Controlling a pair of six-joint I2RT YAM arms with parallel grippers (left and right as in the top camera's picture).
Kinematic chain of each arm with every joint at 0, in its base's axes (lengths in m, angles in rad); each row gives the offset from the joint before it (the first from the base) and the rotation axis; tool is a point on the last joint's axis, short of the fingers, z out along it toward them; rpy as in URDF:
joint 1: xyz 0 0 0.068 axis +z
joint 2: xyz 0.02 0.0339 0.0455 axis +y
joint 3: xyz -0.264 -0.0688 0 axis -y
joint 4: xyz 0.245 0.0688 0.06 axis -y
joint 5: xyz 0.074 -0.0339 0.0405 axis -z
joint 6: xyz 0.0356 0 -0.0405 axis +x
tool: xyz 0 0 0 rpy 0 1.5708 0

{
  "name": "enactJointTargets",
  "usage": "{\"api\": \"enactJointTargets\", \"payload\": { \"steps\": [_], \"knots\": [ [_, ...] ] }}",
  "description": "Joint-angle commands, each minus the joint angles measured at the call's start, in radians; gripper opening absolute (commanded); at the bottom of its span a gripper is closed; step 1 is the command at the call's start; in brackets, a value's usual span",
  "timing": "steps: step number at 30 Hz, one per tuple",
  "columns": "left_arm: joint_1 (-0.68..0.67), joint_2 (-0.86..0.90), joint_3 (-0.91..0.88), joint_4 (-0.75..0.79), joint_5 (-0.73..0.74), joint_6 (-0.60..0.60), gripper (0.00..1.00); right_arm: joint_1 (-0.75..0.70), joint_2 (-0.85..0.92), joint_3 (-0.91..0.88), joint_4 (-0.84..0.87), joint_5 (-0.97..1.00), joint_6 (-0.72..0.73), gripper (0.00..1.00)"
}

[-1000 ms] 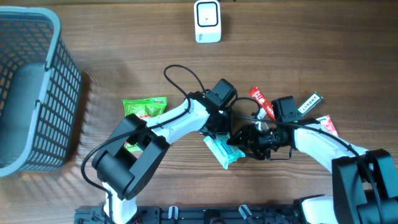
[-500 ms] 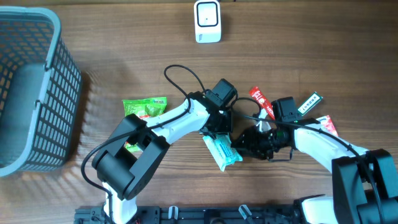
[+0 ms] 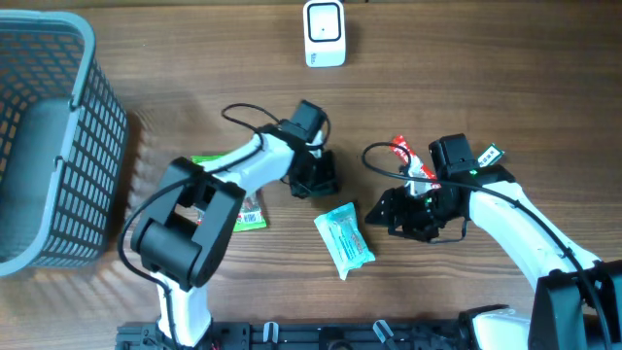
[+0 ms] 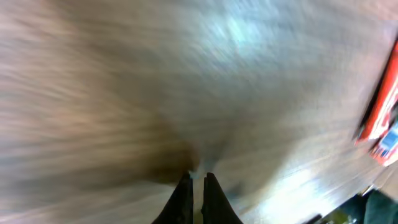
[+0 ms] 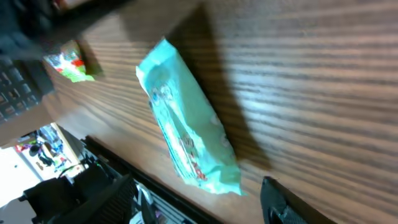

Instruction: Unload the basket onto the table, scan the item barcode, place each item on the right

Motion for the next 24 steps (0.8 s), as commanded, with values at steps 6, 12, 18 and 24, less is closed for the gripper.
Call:
{"api": "enactJointTargets", "payload": {
  "steps": [6, 12, 18, 24],
  "knots": [
    [0.027, 0.002, 0.002, -0.029, 0.023, 0.058, 0.04, 0.030, -0.010, -0.114, 0.039, -0.082, 0.088, 0.65],
    [0.036, -0.086, 0.227, -0.426, -0.013, 0.246, 0.04, 0.031, -0.010, -0.120, 0.073, -0.076, 0.094, 0.68],
    [-0.100, -0.036, 0.155, -0.481, -0.051, 0.241, 0.04, 0.031, -0.010, -0.120, 0.086, -0.076, 0.133, 0.68],
    [-0.220, 0.032, 0.084, -0.390, -0.070, 0.182, 0.04, 0.032, -0.010, -0.122, 0.078, -0.076, 0.133, 0.67]
  ]
}}
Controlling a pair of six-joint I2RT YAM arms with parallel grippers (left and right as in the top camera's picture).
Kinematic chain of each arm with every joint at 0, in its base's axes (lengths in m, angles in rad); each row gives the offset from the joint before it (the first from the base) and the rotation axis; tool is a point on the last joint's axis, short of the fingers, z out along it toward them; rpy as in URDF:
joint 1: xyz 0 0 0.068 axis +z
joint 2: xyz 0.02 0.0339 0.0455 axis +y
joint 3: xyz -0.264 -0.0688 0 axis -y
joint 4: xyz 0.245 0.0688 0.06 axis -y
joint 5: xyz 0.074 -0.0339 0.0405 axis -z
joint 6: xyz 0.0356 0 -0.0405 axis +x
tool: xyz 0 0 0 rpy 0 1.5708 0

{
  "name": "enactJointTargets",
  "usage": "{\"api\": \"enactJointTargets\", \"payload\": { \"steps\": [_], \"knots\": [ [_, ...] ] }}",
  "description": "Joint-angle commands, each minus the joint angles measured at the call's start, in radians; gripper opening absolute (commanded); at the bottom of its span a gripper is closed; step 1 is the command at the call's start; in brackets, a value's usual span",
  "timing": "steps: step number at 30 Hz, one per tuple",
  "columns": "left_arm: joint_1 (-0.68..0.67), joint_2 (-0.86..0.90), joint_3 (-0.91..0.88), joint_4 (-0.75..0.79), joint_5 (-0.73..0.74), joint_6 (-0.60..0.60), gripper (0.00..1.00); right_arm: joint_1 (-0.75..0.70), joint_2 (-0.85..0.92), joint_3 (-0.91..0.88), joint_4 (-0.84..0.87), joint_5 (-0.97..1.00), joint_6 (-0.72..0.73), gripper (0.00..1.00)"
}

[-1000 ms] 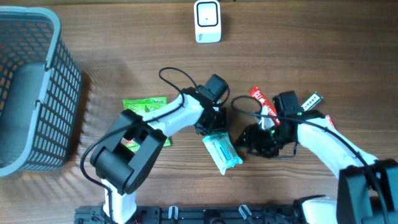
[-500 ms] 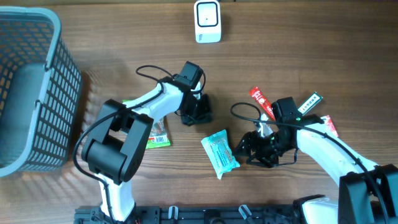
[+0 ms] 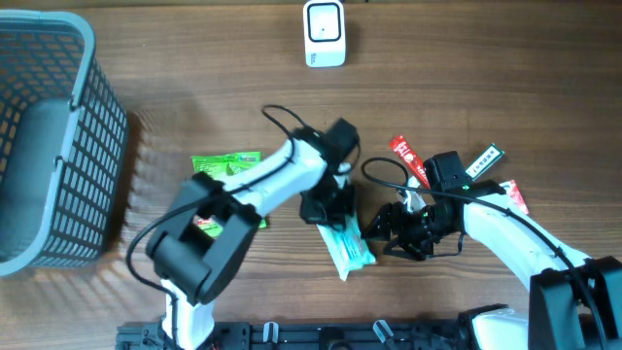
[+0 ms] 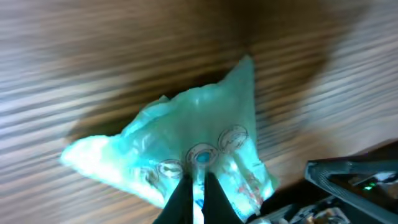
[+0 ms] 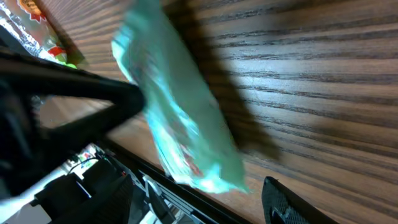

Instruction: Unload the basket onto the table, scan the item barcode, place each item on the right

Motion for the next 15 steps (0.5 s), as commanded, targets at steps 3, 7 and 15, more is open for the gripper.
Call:
{"api": "enactJointTargets", "payload": {
  "steps": [3, 7, 15],
  "knots": [
    [-0.045, 0.077, -0.027, 0.059, -0.093, -0.055, 0.04, 0.004, -0.009, -0.008, -0.003, -0.014, 0.007, 0.67],
    [-0.023, 0.086, -0.027, 0.135, -0.191, -0.115, 0.04, 0.004, -0.009, -0.008, -0.002, -0.013, 0.007, 0.67],
    [0.047, 0.088, -0.027, 0.264, -0.243, -0.137, 0.04, 0.030, -0.009, -0.015, -0.063, -0.029, -0.060, 0.63]
  ]
}}
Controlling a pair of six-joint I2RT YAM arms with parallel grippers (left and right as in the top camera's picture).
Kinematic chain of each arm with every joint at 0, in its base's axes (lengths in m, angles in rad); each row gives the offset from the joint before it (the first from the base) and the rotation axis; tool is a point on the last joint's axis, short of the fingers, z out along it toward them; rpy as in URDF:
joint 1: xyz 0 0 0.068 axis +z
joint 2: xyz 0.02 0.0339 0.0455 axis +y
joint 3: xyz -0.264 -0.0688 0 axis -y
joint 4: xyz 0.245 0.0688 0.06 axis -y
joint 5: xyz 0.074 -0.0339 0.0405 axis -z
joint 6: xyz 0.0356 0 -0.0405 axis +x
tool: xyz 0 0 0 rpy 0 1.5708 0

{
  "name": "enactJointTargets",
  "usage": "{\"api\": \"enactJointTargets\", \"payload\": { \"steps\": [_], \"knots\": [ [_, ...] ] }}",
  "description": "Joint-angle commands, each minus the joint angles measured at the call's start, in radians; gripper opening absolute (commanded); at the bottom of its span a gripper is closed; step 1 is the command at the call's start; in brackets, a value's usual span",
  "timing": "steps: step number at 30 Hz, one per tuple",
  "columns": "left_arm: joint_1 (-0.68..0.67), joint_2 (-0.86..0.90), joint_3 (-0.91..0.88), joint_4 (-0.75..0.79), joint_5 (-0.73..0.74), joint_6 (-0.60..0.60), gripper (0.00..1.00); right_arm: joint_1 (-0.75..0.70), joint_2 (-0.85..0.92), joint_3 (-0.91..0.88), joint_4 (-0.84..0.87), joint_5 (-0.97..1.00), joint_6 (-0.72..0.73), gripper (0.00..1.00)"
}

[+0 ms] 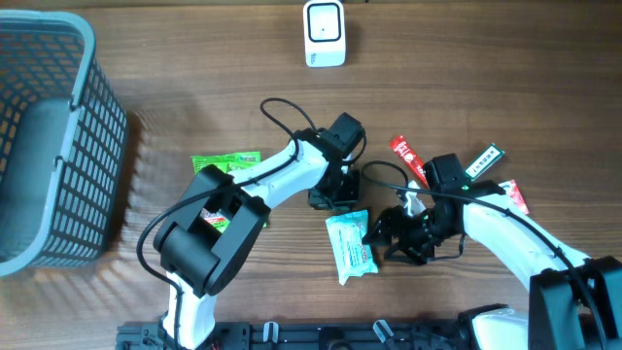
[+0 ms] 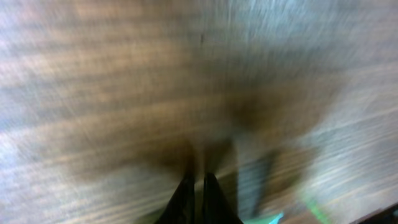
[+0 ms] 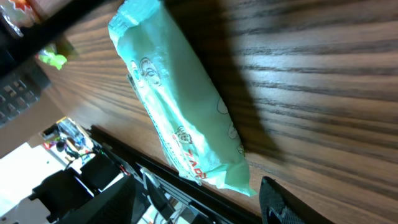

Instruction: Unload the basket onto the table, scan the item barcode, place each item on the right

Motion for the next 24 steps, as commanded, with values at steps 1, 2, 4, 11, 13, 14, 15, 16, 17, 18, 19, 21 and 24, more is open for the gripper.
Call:
{"api": "enactJointTargets", "payload": {
  "steps": [1, 2, 4, 11, 13, 14, 15, 16, 17, 18, 19, 21, 24],
  "knots": [
    [0.037, 0.041, -0.025, 0.033, -0.128, -0.025, 0.04, 0.037, -0.009, -0.012, -0.026, -0.026, -0.041, 0.63],
    [0.044, 0.041, -0.025, 0.037, -0.128, -0.025, 0.04, 0.058, -0.009, -0.012, -0.042, -0.026, -0.008, 0.62],
    [0.051, 0.041, -0.025, 0.039, -0.127, -0.019, 0.04, 0.100, -0.009, -0.012, -0.056, -0.050, 0.019, 0.61],
    [0.109, 0.041, -0.025, -0.038, -0.127, 0.010, 0.05, 0.261, -0.009, -0.012, -0.026, 0.101, 0.051, 0.41],
    [0.111, 0.041, -0.025, -0.037, -0.127, 0.010, 0.06, 0.284, -0.009, -0.012, -0.011, 0.233, 0.051, 0.13],
    [0.111, 0.041, -0.025, -0.036, -0.127, 0.010, 0.06, 0.298, -0.009, -0.012, -0.001, 0.293, 0.045, 0.04],
    [0.111, 0.041, -0.025, -0.034, -0.127, 0.010, 0.06, 0.315, -0.009, -0.012, 0.012, 0.328, 0.019, 0.04],
    [0.111, 0.041, -0.025, -0.031, -0.127, 0.010, 0.06, 0.340, -0.008, -0.012, 0.031, 0.335, -0.033, 0.04],
    [0.110, 0.041, -0.025, -0.026, -0.127, 0.010, 0.07, 0.372, -0.008, -0.012, 0.043, 0.330, -0.050, 0.04],
    [0.110, 0.041, -0.025, -0.024, -0.127, 0.010, 0.07, 0.402, -0.008, -0.012, 0.055, 0.332, -0.049, 0.04],
    [0.110, 0.041, -0.025, -0.023, -0.127, 0.010, 0.07, 0.426, -0.008, -0.012, 0.071, 0.338, -0.048, 0.04],
    [0.110, 0.041, -0.025, -0.022, -0.127, 0.010, 0.08, 0.483, -0.008, -0.012, 0.120, 0.411, 0.003, 0.04],
    [0.111, 0.041, -0.025, -0.023, -0.127, 0.024, 0.11, 0.488, -0.008, -0.008, 0.143, 0.509, 0.053, 0.04]
  ]
}}
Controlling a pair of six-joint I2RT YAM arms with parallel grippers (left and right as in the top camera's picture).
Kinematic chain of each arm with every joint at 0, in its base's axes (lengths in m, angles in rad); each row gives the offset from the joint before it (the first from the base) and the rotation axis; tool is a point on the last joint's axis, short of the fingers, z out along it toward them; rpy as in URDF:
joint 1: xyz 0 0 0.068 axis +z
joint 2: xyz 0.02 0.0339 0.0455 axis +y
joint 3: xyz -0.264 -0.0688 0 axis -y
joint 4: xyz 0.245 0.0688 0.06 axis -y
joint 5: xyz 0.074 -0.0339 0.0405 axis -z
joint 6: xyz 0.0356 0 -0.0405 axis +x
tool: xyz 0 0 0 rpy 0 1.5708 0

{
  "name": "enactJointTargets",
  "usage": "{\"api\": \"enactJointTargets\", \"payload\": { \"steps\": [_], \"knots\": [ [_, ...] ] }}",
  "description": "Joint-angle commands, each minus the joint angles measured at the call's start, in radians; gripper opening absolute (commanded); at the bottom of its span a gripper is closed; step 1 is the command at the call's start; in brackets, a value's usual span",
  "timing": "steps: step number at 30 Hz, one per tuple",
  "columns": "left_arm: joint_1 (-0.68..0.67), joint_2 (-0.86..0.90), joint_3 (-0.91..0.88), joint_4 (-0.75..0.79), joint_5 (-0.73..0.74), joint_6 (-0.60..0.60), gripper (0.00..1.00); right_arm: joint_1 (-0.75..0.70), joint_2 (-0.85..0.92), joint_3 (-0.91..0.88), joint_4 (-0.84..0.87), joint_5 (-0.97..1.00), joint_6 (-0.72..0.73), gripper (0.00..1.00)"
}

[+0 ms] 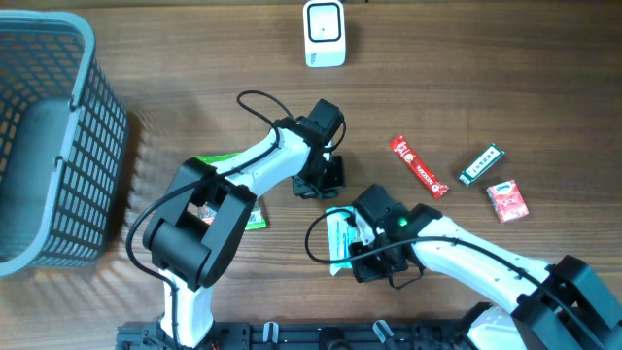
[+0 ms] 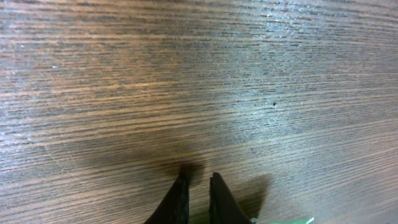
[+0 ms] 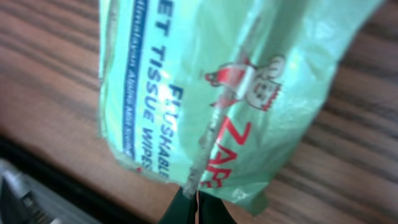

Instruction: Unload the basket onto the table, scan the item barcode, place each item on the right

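Note:
A teal wet-tissue pack point(image 3: 230, 93) fills the right wrist view, printed side up with a raised seam down its middle. My right gripper point(image 3: 191, 198) is shut on the lower end of that seam. Overhead, the pack point(image 1: 337, 233) lies at the table's front centre, half hidden under my right gripper point(image 1: 358, 257). My left gripper point(image 1: 319, 179) hangs just behind the pack. In its own view the left gripper point(image 2: 198, 179) is shut with nothing in it over bare wood. The white scanner point(image 1: 324, 34) stands at the back centre.
A grey mesh basket point(image 1: 87, 44) fills the left side. A green snack packet point(image 1: 222, 162) lies under the left arm. To the right lie a red stick point(image 1: 418, 165), a small green pack point(image 1: 483, 163) and a small red box point(image 1: 505, 200).
My right gripper was open to the right of the tissue pack; now it is over the pack and shut on its seam. The left gripper has moved a little back and left.
At first the pack lay slantwise between the shut left gripper and the open right gripper. Then the left fingertips were on the pack. After that the left gripper stood behind the pack, which lay turned. Now the right gripper pinches its seam.

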Motion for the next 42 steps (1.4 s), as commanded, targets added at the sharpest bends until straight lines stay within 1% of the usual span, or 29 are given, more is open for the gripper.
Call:
{"api": "enactJointTargets", "payload": {
  "steps": [1, 3, 6, 8, 10, 11, 13, 15, 16, 17, 19, 21, 22, 24, 26, 29, 34, 36, 38, 42],
  "knots": [
    [0.014, 0.044, -0.030, -0.001, -0.111, 0.055, 0.13, -0.010, -0.008, -0.002, 0.022, 0.148, 0.050, 0.04],
    [0.031, 0.043, -0.030, -0.024, -0.111, 0.089, 0.13, -0.035, -0.008, 0.006, 0.049, 0.202, 0.050, 0.04],
    [0.077, 0.043, -0.030, -0.074, -0.117, 0.088, 0.12, -0.066, -0.008, 0.010, 0.132, 0.312, 0.050, 0.04],
    [0.100, 0.043, -0.030, -0.092, -0.117, 0.089, 0.12, -0.074, -0.008, 0.010, 0.219, 0.362, 0.044, 0.04],
    [0.112, 0.043, -0.030, -0.100, -0.117, 0.103, 0.10, -0.074, -0.008, 0.010, 0.272, 0.411, 0.041, 0.04],
    [0.124, 0.038, -0.025, -0.122, -0.118, 0.148, 0.04, -0.074, -0.008, 0.010, 0.280, 0.417, 0.037, 0.04],
    [0.153, 0.008, 0.023, -0.232, -0.127, 0.167, 0.04, -0.079, -0.009, 0.014, 0.253, 0.414, 0.037, 0.04],
    [0.177, -0.042, 0.061, -0.281, -0.132, 0.166, 0.04, -0.108, -0.013, 0.035, 0.219, 0.380, 0.024, 0.04],
    [0.183, -0.083, 0.077, -0.296, -0.132, 0.167, 0.04, -0.148, -0.020, 0.069, 0.187, 0.298, -0.022, 0.09],
    [0.183, -0.108, 0.078, -0.298, -0.132, 0.166, 0.04, -0.179, -0.026, 0.098, 0.160, 0.223, -0.063, 0.15],
    [0.173, -0.125, 0.078, -0.304, -0.115, 0.162, 0.04, -0.232, -0.034, 0.153, 0.094, 0.100, -0.099, 0.35],
    [0.150, -0.116, 0.067, -0.299, -0.063, 0.160, 0.04, -0.287, -0.034, 0.210, 0.016, 0.018, -0.113, 0.50],
    [0.129, -0.108, 0.050, -0.285, -0.056, 0.137, 0.04, -0.308, -0.034, 0.225, -0.020, -0.002, -0.112, 0.56],
    [0.094, -0.094, 0.025, -0.265, -0.057, 0.129, 0.04, -0.341, -0.034, 0.230, -0.067, -0.072, -0.112, 0.60],
    [0.062, -0.080, -0.001, -0.238, -0.057, 0.109, 0.04, -0.346, -0.028, 0.228, -0.113, -0.098, -0.112, 0.64],
    [0.022, -0.050, -0.036, -0.176, -0.056, 0.059, 0.04, -0.344, -0.026, 0.196, -0.110, -0.142, -0.111, 0.67],
    [-0.021, -0.004, -0.057, -0.099, -0.058, 0.044, 0.04, -0.344, 0.009, 0.155, -0.073, -0.166, -0.078, 0.68],
    [-0.024, 0.016, -0.057, -0.084, -0.057, 0.025, 0.04, -0.344, 0.041, 0.151, -0.067, -0.167, -0.067, 0.68],
    [-0.024, 0.028, -0.057, -0.084, -0.056, 0.023, 0.04, -0.344, 0.066, 0.151, -0.063, -0.163, -0.053, 0.65],
    [-0.024, 0.028, -0.057, -0.093, -0.057, 0.023, 0.05, -0.346, 0.090, 0.146, -0.053, -0.121, -0.003, 0.64]
  ]
}}
